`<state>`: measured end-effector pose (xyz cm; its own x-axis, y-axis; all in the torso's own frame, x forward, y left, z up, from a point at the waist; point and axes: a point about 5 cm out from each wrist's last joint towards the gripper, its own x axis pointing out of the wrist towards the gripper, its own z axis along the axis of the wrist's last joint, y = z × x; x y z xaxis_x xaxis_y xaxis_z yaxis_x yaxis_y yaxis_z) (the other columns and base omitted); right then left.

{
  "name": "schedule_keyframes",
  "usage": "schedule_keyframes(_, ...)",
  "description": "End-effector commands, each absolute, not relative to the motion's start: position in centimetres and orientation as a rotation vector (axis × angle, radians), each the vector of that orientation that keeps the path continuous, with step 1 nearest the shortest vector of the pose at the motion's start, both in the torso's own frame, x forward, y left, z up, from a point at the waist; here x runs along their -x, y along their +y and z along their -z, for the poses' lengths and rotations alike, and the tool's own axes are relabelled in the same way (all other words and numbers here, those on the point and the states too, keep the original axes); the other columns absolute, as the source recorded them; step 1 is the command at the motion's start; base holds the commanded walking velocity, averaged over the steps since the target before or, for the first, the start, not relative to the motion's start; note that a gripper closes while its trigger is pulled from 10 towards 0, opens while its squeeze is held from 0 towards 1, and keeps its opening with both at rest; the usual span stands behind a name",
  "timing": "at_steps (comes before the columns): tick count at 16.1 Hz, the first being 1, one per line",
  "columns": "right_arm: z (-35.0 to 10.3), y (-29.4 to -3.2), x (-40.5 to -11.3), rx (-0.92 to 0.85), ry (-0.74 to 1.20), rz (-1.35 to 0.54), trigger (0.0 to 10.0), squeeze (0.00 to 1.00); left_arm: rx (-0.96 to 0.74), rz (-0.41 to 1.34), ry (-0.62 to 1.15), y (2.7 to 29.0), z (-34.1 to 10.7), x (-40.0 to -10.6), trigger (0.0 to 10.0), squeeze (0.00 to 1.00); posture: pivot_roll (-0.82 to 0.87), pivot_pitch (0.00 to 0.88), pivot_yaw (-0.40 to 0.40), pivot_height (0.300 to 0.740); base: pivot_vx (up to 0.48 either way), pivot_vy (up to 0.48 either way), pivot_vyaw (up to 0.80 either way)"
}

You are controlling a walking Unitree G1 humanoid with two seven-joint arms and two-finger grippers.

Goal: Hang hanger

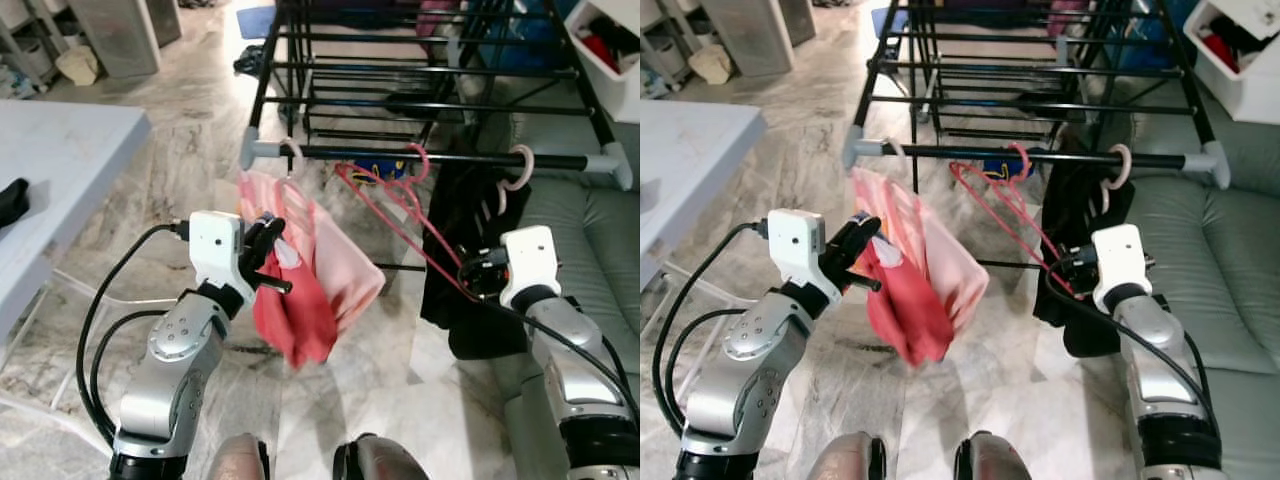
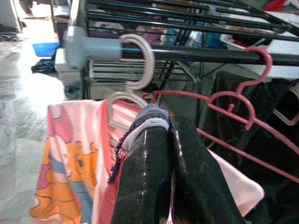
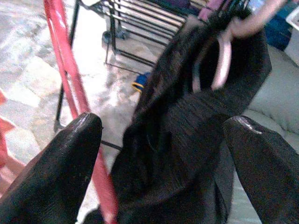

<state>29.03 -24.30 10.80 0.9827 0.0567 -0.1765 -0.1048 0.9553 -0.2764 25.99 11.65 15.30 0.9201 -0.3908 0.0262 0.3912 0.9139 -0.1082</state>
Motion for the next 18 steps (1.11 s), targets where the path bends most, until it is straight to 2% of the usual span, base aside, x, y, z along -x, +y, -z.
schedule_keyframes(1,-11.1,-24.3,-29.4,0.278,0.157,-0.100,10.0,0.00,0.107,0.396,-0.030,12.0,-15.8,-25.9,10.0,0.00,0.01,0.095,-0.044,0.740,0.240,0.416,0.00)
schedule_keyframes(4,-11.5,-24.5,-29.8,0.364,0.113,-0.014,10.0,0.00,0.108,0.409,-0.026,11.7,-15.8,-26.0,10.0,0.00,0.00,0.112,-0.040,0.740,0.241,0.416,0.00)
schedule_keyframes(6,-11.7,-24.2,-29.8,0.277,0.068,0.006,10.0,0.00,0.095,0.418,-0.033,11.6,-15.9,-26.1,10.0,0.00,0.00,0.112,-0.040,0.740,0.276,0.394,0.00)
schedule_keyframes(9,-11.9,-23.7,-29.5,0.320,0.035,0.006,10.0,0.00,0.082,0.436,-0.033,11.3,-15.9,-26.0,10.0,0.00,0.00,0.107,-0.040,0.740,0.102,0.000,0.00)
schedule_keyframes(11,-11.3,-23.8,-29.1,0.220,0.056,0.036,10.0,0.00,0.076,0.449,-0.029,11.1,-15.7,-25.6,10.0,0.00,0.01,0.108,-0.043,0.740,0.000,0.000,0.00)
schedule_keyframes(13,-10.8,-24.1,-28.8,0.287,0.081,0.087,10.0,0.00,0.071,0.462,-0.024,10.9,-15.6,-25.5,10.0,0.00,0.01,0.108,-0.043,0.740,0.000,0.000,0.00)
schedule_keyframes(14,-10.4,-24.1,-28.9,0.380,0.102,0.106,10.0,0.00,0.059,0.476,-0.022,10.8,-15.5,-25.4,10.0,0.00,0.01,0.108,-0.043,0.740,0.000,0.000,0.00)
schedule_keyframes(15,-10.4,-24.2,-29.0,0.395,0.097,0.114,10.0,0.00,0.056,0.480,-0.022,10.7,-15.5,-25.4,10.0,0.00,0.01,0.109,-0.046,0.740,0.000,0.000,0.00)
schedule_keyframes(16,-10.1,-24.5,-29.0,0.311,0.142,0.121,10.0,0.00,0.055,0.483,-0.023,10.6,-15.6,-25.5,10.0,0.00,0.00,0.109,-0.045,0.740,0.000,0.000,0.00)
schedule_keyframes(18,-10.4,-25.2,-29.4,0.386,0.155,0.080,10.0,0.00,0.048,0.492,-0.021,10.5,-15.6,-25.5,10.0,0.00,0.00,0.111,-0.046,0.740,0.000,0.000,0.00)
